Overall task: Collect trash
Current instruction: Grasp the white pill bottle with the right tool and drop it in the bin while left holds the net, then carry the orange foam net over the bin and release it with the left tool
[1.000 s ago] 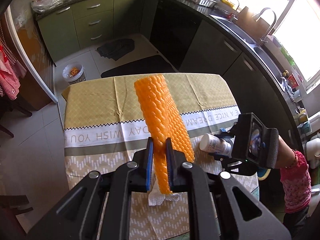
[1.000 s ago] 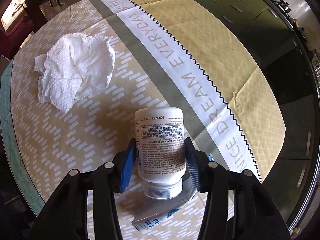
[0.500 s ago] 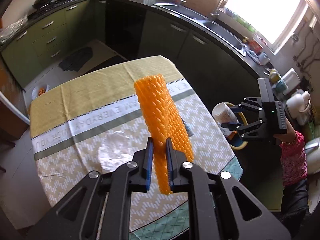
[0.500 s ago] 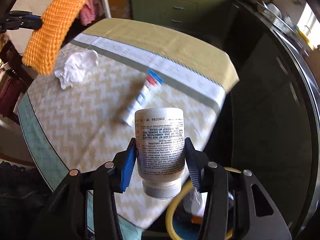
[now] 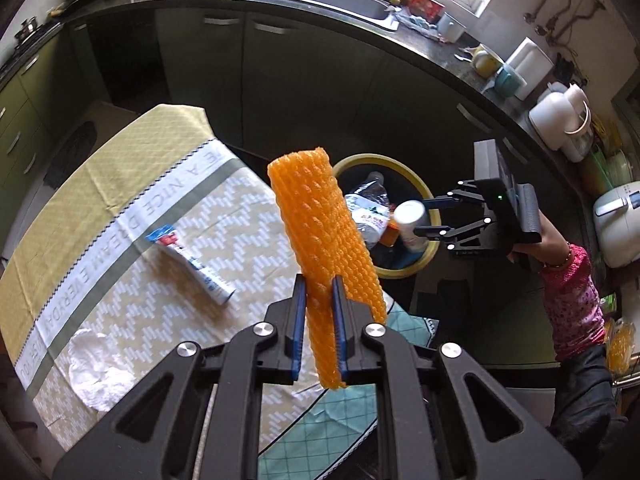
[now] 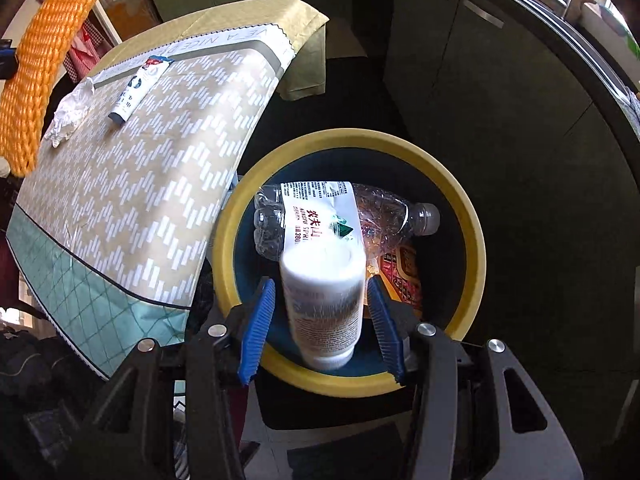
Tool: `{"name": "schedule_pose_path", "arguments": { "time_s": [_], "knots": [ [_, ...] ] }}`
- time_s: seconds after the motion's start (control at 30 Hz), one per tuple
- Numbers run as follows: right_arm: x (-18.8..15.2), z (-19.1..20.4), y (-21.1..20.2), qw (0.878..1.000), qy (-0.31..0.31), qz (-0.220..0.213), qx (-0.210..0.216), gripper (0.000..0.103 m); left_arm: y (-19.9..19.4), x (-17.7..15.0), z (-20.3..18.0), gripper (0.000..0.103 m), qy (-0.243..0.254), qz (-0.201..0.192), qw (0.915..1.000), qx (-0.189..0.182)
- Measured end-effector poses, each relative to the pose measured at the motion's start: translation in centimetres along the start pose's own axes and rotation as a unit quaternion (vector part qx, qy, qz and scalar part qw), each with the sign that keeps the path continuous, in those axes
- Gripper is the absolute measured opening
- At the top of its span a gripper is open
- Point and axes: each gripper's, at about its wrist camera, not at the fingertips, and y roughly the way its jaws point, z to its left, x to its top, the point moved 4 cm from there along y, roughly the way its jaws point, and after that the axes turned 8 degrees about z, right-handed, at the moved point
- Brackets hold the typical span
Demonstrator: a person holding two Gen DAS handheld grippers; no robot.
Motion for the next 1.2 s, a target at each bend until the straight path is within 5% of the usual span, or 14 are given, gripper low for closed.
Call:
{"name": "schedule_pose_path", "arguments": {
  "time_s": [0.37,0.67,0.83,0.9,1.03,1.2],
  "knots": [
    [-5.3,-4.5,-6.7,0.993,0.088,-0.074,-0.013,0.054,8.6,7.2,-10.5,0.012,0.079,0.042,0.9956,-0.027],
    [-9.8,-6.6,-7.1,0.990,0.127,-0.066,-0.015,0.054,18.3,10.5,-13.4,0.013,0.057,0.096,0.9934,-0.026],
    [-9.9,-6.8,-7.7,0.989,0.126,-0.071,-0.017,0.054,21.7,10.9,-13.8,0.026,0.057,0.115,0.9916,-0.017],
    [-9.7,-6.6,-8.1,0.989,0.124,-0.073,-0.021,0.054,21.8,11.0,-13.7,0.038,0.056,0.110,0.9923,-0.011],
    [-9.4,-5.6,-8.6,0.990,0.115,-0.076,-0.028,0.054,19.7,10.5,-12.7,0.038,0.054,0.098,0.9934,-0.023],
    [-8.7,-4.0,-9.3,0.992,0.098,-0.077,-0.033,0.054,12.4,6.8,-8.6,0.042,0.043,0.070,0.9962,-0.031]
  ]
}}
